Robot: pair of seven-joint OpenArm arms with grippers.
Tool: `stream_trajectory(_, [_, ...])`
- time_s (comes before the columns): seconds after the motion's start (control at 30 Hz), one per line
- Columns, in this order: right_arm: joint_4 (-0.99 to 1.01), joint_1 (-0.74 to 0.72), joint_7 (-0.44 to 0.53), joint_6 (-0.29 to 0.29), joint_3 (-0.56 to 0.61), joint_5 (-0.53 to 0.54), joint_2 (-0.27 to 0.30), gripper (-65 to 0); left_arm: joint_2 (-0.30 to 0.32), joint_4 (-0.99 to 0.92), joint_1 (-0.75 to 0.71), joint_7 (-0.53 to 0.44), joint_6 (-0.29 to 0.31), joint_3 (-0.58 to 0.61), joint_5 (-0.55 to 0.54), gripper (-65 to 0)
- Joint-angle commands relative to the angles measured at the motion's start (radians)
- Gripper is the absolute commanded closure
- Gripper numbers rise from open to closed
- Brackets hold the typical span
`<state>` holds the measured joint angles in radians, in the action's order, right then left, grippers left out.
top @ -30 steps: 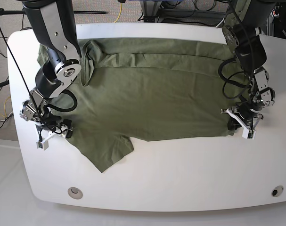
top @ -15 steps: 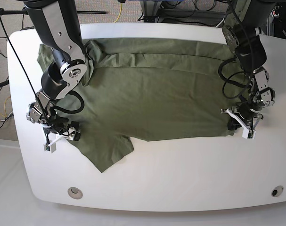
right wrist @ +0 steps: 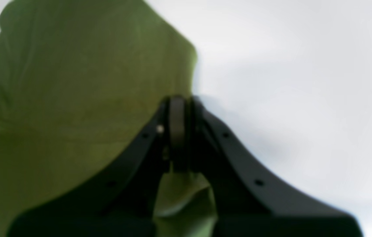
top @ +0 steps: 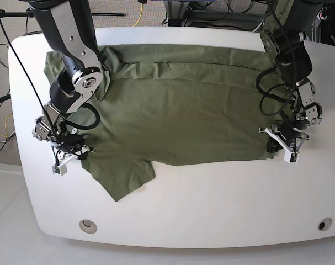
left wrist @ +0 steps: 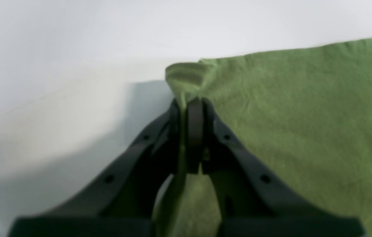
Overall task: Fold the T-shirt properly
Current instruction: 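Adjust the right gripper's grip on the shirt edge by the sleeve, then lift both edges and fold the hem half over toward the collar strip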
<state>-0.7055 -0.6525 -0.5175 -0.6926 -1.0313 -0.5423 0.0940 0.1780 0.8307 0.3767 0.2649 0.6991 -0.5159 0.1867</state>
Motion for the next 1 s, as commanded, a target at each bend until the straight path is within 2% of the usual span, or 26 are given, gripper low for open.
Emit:
stream_trajectory(0.0, [0.001, -0.013, -0.048, -0.006, 0.003, -0.029, -0.001, -1.1, 0.013, 0.014, 0.021, -0.009, -0.001, 0.001, -0.003, -1.9])
stream_trajectory(0.8, [-0.021, -0.085, -0.043, -0.006, 0.003, -0.028, -0.009, 0.0, 0.015, 0.016, 0.103, -0.009, -0.001, 0.004, -0.002, -1.9])
stream_trajectory(0.97, [-0.113, -0.086, -0.043, -0.006, 0.004, -0.029, -0.058, 0.0, 0.015, 0.016, 0.110, -0.009, -0.001, 0.004, -0.002, -1.9])
